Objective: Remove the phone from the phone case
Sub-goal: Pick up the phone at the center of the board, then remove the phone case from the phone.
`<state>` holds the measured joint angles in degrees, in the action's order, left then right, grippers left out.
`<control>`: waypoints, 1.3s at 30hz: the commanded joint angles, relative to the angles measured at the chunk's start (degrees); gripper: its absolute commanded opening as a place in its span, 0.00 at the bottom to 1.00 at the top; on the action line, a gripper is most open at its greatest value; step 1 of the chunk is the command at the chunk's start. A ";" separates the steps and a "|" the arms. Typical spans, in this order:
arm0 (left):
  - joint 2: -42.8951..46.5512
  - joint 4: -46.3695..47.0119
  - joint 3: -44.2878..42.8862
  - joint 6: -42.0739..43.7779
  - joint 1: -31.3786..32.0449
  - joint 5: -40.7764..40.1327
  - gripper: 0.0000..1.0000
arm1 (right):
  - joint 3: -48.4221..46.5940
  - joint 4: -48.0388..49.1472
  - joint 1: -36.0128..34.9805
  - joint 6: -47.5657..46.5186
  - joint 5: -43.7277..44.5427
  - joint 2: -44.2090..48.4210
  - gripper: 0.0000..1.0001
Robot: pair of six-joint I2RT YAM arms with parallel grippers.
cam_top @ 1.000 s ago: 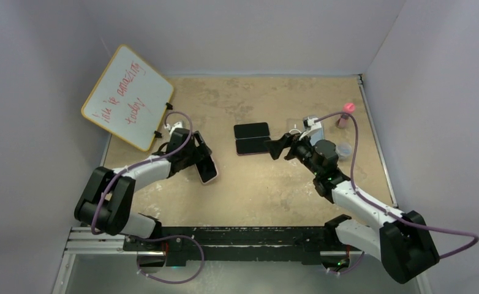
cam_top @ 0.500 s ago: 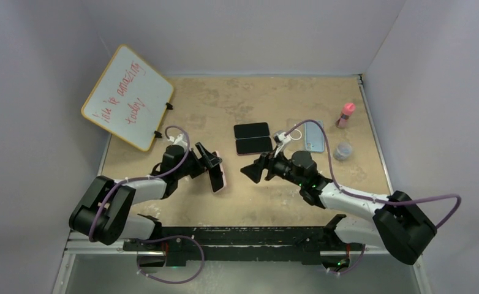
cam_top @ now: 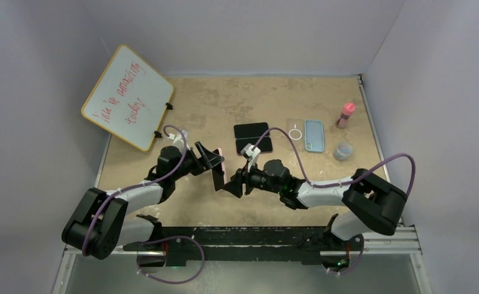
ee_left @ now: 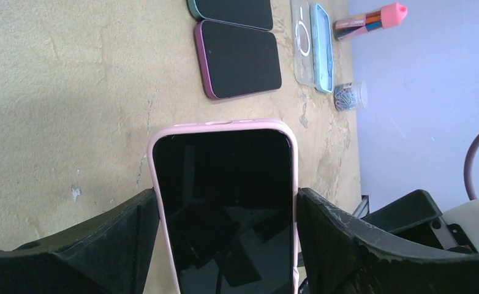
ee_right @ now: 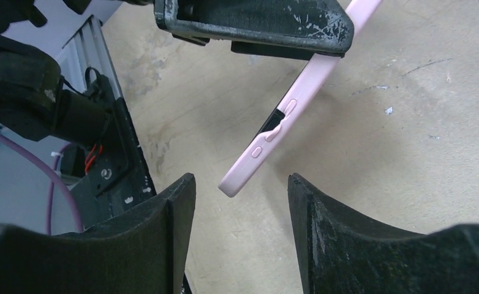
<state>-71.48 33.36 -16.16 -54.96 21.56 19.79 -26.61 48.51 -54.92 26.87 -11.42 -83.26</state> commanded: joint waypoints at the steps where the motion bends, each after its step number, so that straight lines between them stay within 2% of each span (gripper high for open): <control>1: 1.87 5.33 -0.71 -0.69 0.32 2.51 0.00 | -1.53 7.15 -0.62 -3.10 1.75 -1.70 0.57; 10: 0.60 5.22 -1.06 -0.75 0.32 2.98 0.00 | -3.67 7.77 -0.96 -4.83 -0.71 -5.53 0.50; 17: -0.38 4.77 -1.39 -0.77 0.32 3.06 0.00 | -3.93 7.98 -1.55 -6.57 -4.40 -6.82 0.27; 27: -2.94 3.20 -3.20 0.55 0.32 5.36 0.00 | -3.49 11.77 -3.88 -9.39 -11.35 -7.19 0.10; 32: -5.10 3.54 -3.76 0.61 0.40 6.65 0.00 | -3.92 13.76 -4.73 -9.06 -9.93 -8.15 0.00; 34: -5.69 3.55 -3.83 0.39 0.65 6.66 0.06 | -4.10 14.39 -4.74 -7.70 -6.90 -8.22 0.00; 38: -5.91 2.42 -4.21 0.54 1.18 5.80 0.34 | -3.92 15.73 -4.73 -3.37 0.59 -8.10 0.00; 39: -5.73 1.88 -4.18 0.63 1.28 5.27 0.39 | -3.70 16.14 -4.69 -1.85 3.02 -8.02 0.00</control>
<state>-77.08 32.99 -17.61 -53.39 21.32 23.24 -28.60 52.05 -56.71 22.76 -9.93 -91.88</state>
